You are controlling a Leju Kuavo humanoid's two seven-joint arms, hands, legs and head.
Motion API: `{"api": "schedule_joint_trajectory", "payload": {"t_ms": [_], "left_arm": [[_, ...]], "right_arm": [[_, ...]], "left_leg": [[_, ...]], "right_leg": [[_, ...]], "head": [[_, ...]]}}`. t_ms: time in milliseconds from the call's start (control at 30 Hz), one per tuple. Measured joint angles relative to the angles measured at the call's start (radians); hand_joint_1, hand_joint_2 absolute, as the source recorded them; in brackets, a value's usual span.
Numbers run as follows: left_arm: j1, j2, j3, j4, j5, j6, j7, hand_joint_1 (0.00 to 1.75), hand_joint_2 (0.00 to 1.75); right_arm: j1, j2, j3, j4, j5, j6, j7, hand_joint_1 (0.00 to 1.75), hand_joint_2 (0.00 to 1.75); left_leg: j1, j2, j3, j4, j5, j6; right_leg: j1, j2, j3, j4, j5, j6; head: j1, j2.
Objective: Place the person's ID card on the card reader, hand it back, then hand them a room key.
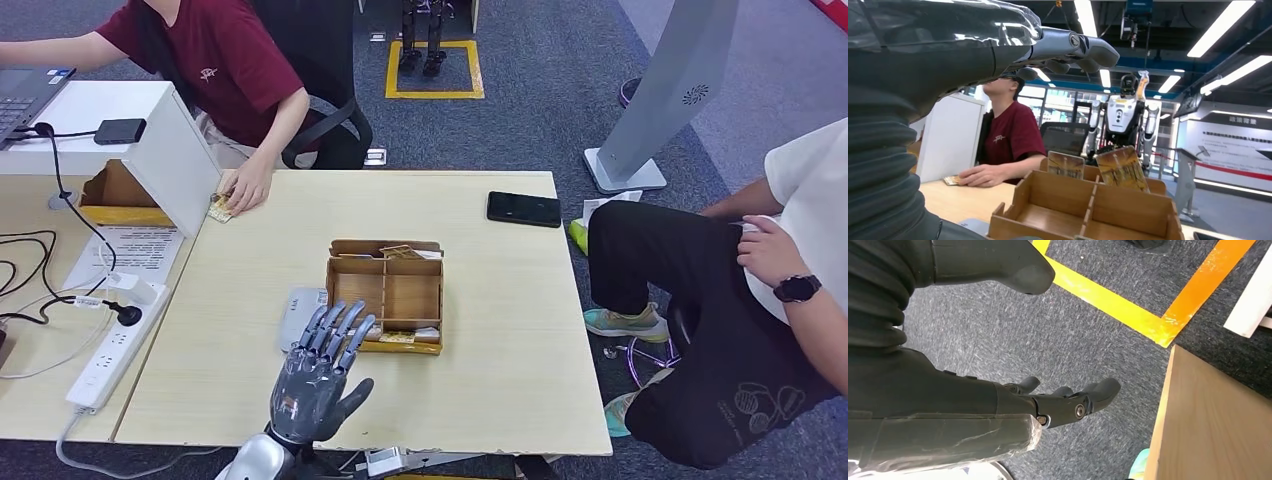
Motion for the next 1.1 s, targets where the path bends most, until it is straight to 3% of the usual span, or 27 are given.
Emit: {"api": "schedule_joint_trajectory", "payload": {"t_ms": [633, 1100], "left_arm": [[-0.085, -0.03, -0.078, 0.132, 0.018, 0.002, 0.061, 0.0, 1.75], [-0.116, -0.05, -0.083, 0.181, 0.027, 0.002, 0.069, 0.0, 1.75]], "right_arm": [[-0.001, 0.001, 0.004, 0.0, 0.006, 0.004, 0.006, 0.0, 1.75], [-0.001, 0.001, 0.008, 0.0, 0.008, 0.005, 0.004, 0.0, 1.75]], "left_leg": [[0.0, 0.0, 0.0, 0.0, 0.0, 0.0], [0.0, 0.0, 0.0, 0.0, 0.0, 0.0]], "right_leg": [[0.0, 0.0, 0.0, 0.0, 0.0, 0.0], [0.0, 0.0, 0.0, 0.0, 0.0, 0.0]], "head": [[0.0, 0.0], [0.0, 0.0]]}}
